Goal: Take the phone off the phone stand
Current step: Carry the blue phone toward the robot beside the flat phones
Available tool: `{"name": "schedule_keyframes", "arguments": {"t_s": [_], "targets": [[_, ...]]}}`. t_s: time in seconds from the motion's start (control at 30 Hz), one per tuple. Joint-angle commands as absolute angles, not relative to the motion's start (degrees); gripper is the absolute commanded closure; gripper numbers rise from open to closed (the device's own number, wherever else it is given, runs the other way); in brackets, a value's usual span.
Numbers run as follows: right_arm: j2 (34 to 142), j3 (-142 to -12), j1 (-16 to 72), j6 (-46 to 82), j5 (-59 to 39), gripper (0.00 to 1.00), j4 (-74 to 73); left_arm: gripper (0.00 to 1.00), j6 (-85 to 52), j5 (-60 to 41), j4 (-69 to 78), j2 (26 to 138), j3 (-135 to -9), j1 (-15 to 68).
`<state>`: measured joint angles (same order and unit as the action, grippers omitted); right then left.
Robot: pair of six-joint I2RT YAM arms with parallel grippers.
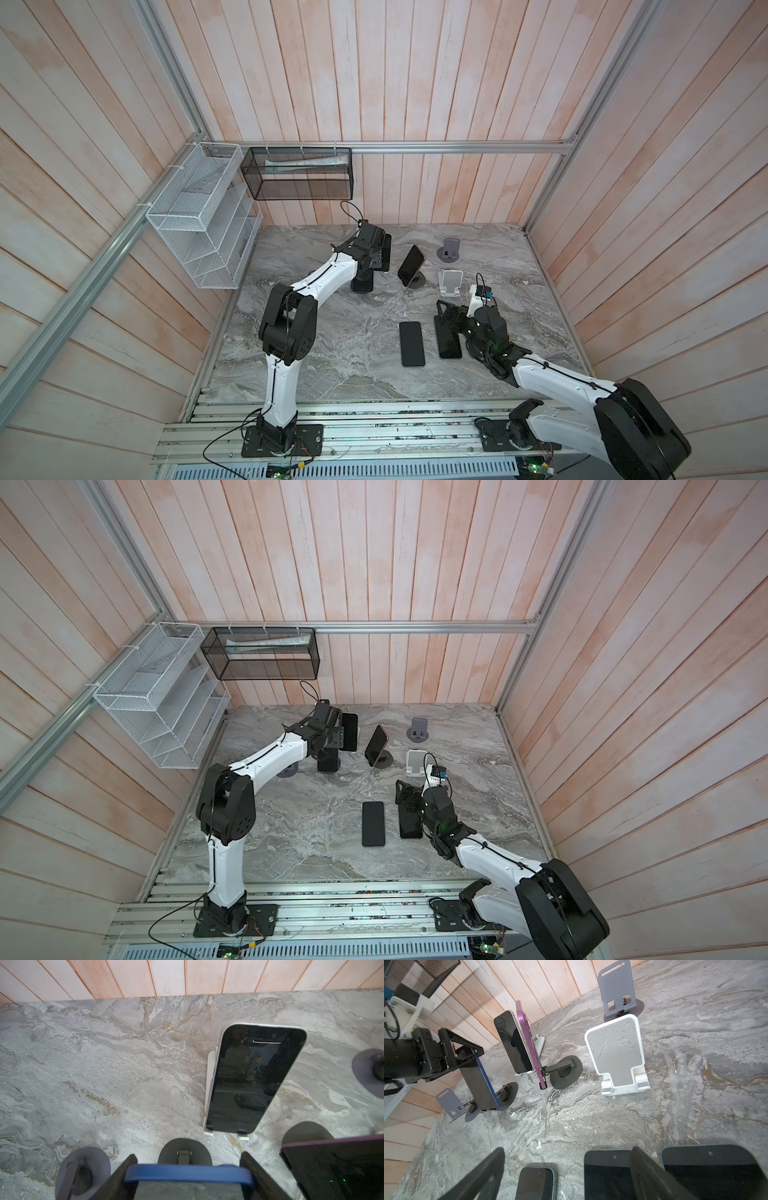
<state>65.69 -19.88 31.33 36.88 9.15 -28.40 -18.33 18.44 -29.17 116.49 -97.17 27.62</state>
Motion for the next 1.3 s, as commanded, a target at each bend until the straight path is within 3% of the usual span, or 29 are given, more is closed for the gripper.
{"name": "schedule_keyframes", "arguments": {"t_s": [0.0, 0.33, 0.87, 1.27], "targets": [[64.5, -20.0, 31.1, 36.8, 10.5, 0.06, -27.8, 0.36, -17.3, 18.0, -27.5, 111.2, -95.5, 28.7], [63.5, -19.6, 31.1, 36.4, 12.4, 0.06, -27.5, 0.38, -17.7, 18.1, -30.7, 104.3, -92.0, 30.7], [62.0, -19.0, 31.1, 36.3, 13.0, 0.06, -27.7, 0.40, -30.3, 18.9, -36.2, 87.7, -71.1, 42.5], [60.9, -18.7, 31.1, 35.9, 12.7, 0.06, -28.0, 0.41, -40.9, 16.8, -35.0, 90.7, -66.0, 47.2]]}}
